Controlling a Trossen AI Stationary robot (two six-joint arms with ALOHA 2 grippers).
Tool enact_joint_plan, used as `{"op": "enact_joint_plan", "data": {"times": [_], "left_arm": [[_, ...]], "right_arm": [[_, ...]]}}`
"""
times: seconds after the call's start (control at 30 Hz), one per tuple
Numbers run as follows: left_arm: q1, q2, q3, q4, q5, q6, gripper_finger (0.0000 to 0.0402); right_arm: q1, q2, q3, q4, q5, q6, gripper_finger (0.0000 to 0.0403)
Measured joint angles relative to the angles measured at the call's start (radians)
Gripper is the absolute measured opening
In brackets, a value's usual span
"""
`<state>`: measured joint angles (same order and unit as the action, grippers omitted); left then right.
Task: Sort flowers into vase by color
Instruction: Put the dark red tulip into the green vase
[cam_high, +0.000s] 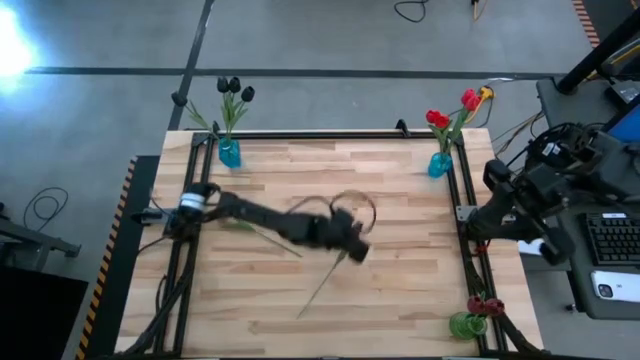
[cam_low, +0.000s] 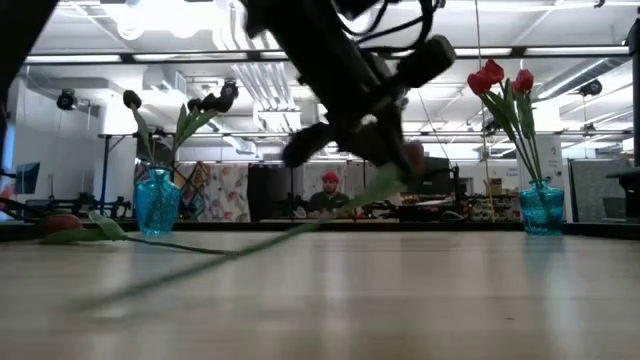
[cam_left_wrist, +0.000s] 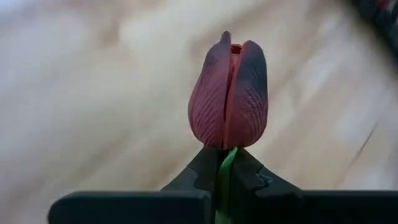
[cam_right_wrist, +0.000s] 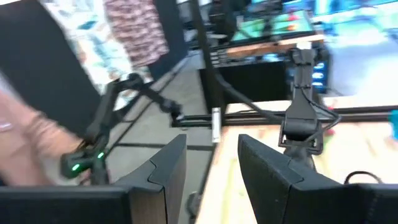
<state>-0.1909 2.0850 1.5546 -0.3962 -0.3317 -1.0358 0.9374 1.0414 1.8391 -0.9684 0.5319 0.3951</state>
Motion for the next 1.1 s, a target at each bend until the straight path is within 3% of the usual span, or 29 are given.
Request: {"op": "enact_joint_plan", "data": {"times": [0.13,0.27,0.47,0.7,0.87,1.1], "left_arm": [[0.125,0.001,-0.027,0.177,0.006,-0.003,0.0],[0.207,0.025,-0.087,0.382,-0.023,-0.17,0.0],[0.204,0.113,-0.128,0.638,-0.075,-0.483,0.0],[0.181,0.172,-0.128,0.704,-0.035,-0.5,0.0046],[0.178,0.159,-0.127,0.645,0.077,-0.379,0.012],[0.161,0.003,-0.128,0.172,0.106,-0.168,0.0199]], "right_arm": [[0.0,0.012,-0.01,0.0,0.07,0.038,0.0137],[0.0,0.032,-0.012,-0.044,0.134,0.123,0.0137],[-0.025,0.089,-0.014,-0.154,0.166,0.313,0.0163],[-0.148,0.154,-0.014,-0.306,0.143,0.556,0.0222],[-0.247,0.204,-0.014,-0.347,0.04,0.671,0.025],[-0.356,0.31,-0.014,-0.474,-0.062,0.905,0.0255]]}}
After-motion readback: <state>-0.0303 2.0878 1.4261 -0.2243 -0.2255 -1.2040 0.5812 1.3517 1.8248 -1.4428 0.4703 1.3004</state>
